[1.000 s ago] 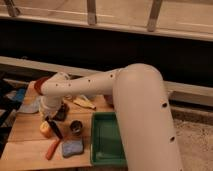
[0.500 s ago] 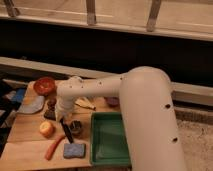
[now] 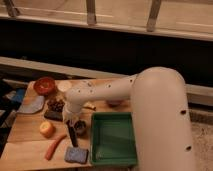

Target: Place brush in table surface

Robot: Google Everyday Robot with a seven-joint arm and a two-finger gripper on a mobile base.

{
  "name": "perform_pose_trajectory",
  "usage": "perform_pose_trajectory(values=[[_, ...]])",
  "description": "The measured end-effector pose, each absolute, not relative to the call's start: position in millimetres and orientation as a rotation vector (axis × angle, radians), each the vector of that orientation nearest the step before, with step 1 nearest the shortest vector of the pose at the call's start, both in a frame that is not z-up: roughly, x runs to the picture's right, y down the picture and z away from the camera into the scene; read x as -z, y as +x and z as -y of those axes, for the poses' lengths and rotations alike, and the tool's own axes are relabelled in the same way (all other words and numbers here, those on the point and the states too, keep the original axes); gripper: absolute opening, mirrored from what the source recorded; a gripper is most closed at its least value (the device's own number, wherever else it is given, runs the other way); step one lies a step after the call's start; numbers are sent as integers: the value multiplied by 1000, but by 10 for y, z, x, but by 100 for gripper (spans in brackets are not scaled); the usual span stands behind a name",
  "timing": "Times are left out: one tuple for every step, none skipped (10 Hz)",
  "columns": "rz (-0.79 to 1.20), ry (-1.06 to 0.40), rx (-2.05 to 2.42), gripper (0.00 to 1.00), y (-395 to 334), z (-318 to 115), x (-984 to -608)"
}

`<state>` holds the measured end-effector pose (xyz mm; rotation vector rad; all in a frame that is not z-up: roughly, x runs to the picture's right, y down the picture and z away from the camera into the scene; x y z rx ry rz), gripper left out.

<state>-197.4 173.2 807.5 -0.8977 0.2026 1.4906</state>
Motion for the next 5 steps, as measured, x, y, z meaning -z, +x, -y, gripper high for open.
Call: perform_pose_trajectory(values=[[-195,-898,-1494,15,-1971,-1717,-8094],[-183,-900,-1482,25,-2027,-1692,-8123],[-169,-906,-1461,35,-2150,-1664,-8152],[-156,-909,-1448,45,-2240,-1633,-8184],[-145,-911,-1438,55,-2292,-1614,-8200]])
